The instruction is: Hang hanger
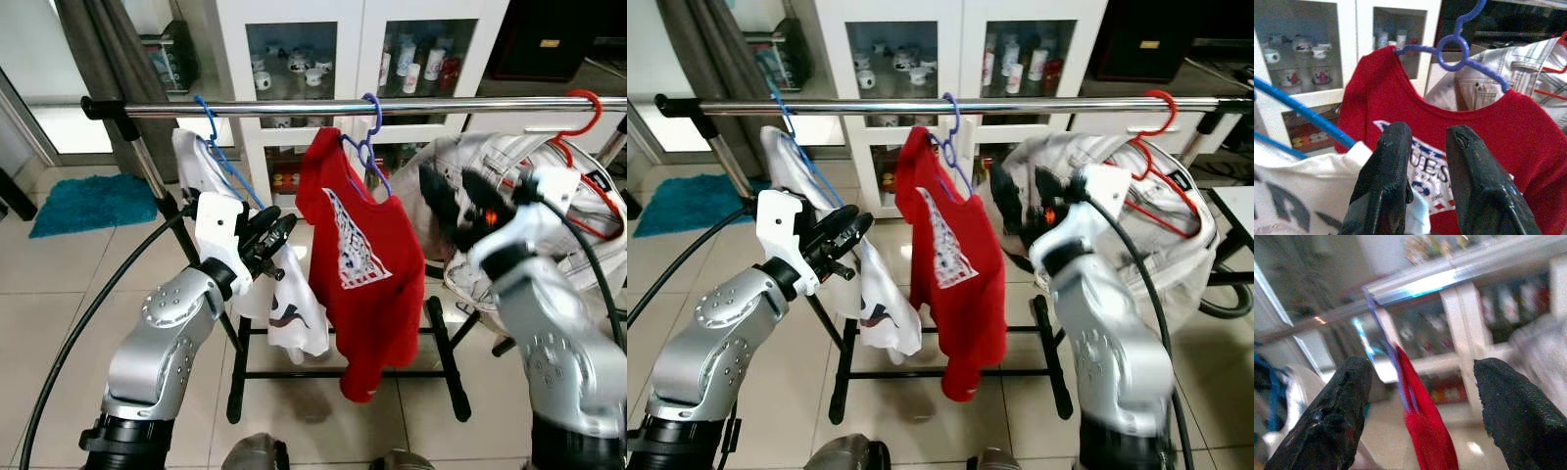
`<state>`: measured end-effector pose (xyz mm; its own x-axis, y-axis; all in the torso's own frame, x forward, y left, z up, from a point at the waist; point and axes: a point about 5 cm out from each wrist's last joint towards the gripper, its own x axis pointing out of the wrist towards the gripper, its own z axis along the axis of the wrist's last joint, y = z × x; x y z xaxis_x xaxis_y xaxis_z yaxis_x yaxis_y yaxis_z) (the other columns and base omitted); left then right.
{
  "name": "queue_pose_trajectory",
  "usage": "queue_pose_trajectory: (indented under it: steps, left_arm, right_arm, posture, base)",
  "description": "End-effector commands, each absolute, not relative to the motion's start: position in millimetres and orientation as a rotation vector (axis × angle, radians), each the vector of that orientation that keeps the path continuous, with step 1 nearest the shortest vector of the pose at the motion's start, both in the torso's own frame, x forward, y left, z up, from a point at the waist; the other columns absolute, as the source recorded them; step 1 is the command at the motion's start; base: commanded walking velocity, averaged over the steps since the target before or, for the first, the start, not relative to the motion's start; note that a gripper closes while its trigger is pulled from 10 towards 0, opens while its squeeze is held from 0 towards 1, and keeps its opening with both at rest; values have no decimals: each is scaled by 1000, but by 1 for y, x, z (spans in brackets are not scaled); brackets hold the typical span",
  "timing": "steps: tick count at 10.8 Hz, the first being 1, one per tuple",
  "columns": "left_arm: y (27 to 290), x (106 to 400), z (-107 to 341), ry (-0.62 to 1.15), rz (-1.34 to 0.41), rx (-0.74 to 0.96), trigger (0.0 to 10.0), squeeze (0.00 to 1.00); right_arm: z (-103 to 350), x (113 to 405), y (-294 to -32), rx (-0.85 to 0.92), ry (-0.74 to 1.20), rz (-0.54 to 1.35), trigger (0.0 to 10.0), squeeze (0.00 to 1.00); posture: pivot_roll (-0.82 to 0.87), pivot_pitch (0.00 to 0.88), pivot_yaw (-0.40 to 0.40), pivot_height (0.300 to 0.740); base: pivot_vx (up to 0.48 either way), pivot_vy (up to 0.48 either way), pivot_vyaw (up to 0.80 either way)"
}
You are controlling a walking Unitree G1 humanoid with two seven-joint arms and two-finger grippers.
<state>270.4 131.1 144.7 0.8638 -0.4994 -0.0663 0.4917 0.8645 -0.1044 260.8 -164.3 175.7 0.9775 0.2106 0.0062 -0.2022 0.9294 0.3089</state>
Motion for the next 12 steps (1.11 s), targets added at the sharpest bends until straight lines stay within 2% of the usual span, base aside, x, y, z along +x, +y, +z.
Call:
queue_pose_trajectory:
  steps: [1, 2, 4, 7, 12]
  left_arm:
    - [132, 269, 147, 77, -511, -72, 10000, 0]
    - [132, 268, 147, 77, -509, -73, 10000, 0]
    - [131, 268, 147, 74, -502, -78, 10000, 0]
    - [131, 268, 146, 77, -493, -76, 10000, 0]
    - [131, 269, 145, 85, -490, -71, 10000, 0]
  right_arm:
    - [173, 257, -164, 305, 73, 171, 10000, 1000]
    - [173, 255, -163, 308, 78, 165, 10000, 1000]
    - [170, 245, -155, 198, 98, 135, 10000, 973]
    - [170, 243, -158, 129, 99, 89, 10000, 988]
    - [170, 243, -161, 146, 98, 34, 10000, 988]
  posture:
    - [-62, 0, 52, 740]
    - [-65, 0, 51, 740]
    - [-62, 0, 43, 740]
    - [-58, 0, 41, 740]
    - [-59, 0, 44, 740]
  base:
    - [0, 0, 0]
    - [0, 0, 0]
    - [0, 0, 0]
    - [0, 0, 0]
    - [0, -436, 0]
